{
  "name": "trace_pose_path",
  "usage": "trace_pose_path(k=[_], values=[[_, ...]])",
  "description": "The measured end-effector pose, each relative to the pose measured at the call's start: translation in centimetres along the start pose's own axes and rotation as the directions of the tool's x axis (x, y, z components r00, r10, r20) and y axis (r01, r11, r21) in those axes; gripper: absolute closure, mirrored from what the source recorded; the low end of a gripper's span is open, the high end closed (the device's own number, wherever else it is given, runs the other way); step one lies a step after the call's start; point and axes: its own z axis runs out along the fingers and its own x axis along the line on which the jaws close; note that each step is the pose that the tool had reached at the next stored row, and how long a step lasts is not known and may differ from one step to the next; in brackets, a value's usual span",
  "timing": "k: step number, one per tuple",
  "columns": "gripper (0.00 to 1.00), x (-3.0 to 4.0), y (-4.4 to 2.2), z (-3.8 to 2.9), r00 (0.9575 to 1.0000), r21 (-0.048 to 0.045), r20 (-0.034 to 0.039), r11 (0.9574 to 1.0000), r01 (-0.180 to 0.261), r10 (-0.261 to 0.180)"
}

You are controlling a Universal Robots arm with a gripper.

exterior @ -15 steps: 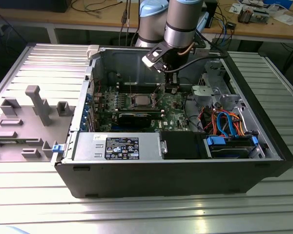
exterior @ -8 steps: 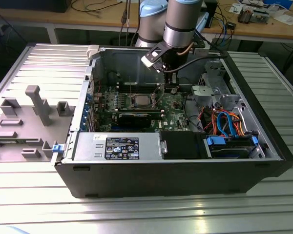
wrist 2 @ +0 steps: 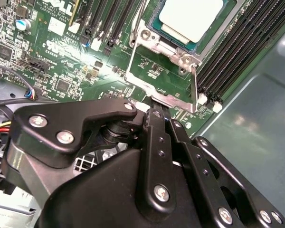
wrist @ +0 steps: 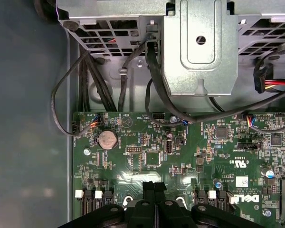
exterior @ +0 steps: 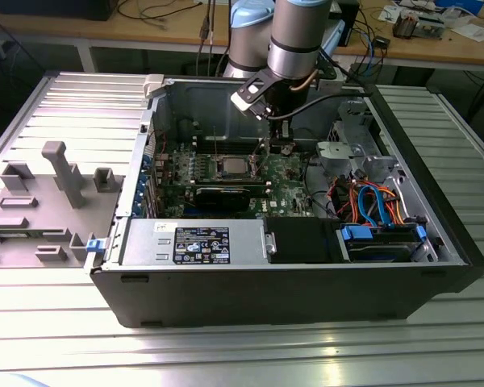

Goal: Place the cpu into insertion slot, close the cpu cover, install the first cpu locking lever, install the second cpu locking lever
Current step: 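Close the cpu cover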

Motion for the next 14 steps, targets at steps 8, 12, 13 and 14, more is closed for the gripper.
trace_pose_path(k=[8,12,13,14], values=[[0.89,0.0,-0.17,0.0,1.0,0.0,0.0,1.0,0.0,0.0],[0.89,0.0,-0.27,0.0,1.0,0.0,0.0,1.0,0.0,0.0],[0.89,0.0,-0.29,0.0,1.0,0.0,0.0,1.0,0.0,0.0],[0.89,0.0,-0.34,-0.01,1.0,0.0,0.0001,1.0,0.0,0.0]])
